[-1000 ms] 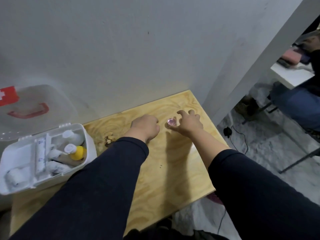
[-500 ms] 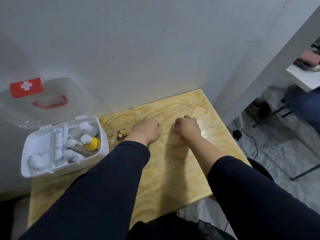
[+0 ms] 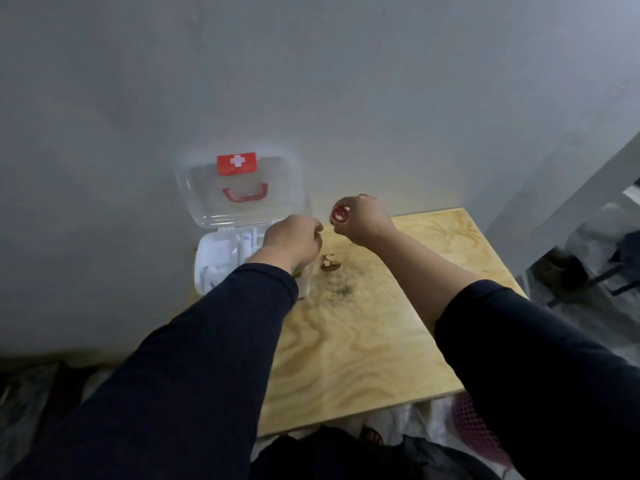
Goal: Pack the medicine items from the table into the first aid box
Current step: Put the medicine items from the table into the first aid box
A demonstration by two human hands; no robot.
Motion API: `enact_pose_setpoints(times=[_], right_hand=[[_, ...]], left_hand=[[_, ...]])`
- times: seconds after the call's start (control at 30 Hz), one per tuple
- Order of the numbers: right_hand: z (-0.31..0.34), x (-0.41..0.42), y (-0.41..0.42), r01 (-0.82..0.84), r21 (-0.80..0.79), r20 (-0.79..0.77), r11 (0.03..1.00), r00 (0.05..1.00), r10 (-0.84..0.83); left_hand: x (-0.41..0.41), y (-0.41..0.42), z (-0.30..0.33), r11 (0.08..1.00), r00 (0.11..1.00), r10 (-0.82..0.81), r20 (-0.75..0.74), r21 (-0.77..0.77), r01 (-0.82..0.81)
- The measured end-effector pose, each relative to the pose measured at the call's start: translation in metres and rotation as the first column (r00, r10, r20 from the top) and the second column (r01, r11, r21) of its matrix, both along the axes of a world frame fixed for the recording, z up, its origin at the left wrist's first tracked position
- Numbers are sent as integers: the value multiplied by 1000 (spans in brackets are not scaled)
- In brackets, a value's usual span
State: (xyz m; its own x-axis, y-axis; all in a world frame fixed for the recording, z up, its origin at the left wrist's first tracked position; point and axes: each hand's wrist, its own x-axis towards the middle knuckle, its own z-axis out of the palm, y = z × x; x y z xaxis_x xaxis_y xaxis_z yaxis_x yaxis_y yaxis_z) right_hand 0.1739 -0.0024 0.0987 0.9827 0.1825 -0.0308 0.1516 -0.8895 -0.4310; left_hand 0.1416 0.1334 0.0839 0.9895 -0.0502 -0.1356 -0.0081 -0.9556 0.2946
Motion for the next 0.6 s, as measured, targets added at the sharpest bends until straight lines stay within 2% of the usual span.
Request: enact_pose_setpoints(times=[0.13, 0.27, 0.37, 0.47, 0.6], right_hand=[[12, -11, 62, -108, 24, 18, 994, 994, 107], [6, -20, 118, -242, 19, 2, 970, 970, 242], [-10, -22, 153, -331, 19, -11, 943, 943, 332], [-26, -21, 177, -424, -7, -28, 906, 905, 424], [-44, -15, 195, -491, -93, -55, 866, 871, 488]], left_hand=[[-24, 66, 0, 986, 987, 158, 37, -52, -156], [-49, 120, -17, 968, 965, 252, 69, -29, -251], [-62, 146, -37, 933, 936, 350, 29, -97, -346], [-68, 163, -55, 915, 934, 354, -47, -190, -356], [-72, 172, -69, 904, 936, 343, -76, -245, -351]])
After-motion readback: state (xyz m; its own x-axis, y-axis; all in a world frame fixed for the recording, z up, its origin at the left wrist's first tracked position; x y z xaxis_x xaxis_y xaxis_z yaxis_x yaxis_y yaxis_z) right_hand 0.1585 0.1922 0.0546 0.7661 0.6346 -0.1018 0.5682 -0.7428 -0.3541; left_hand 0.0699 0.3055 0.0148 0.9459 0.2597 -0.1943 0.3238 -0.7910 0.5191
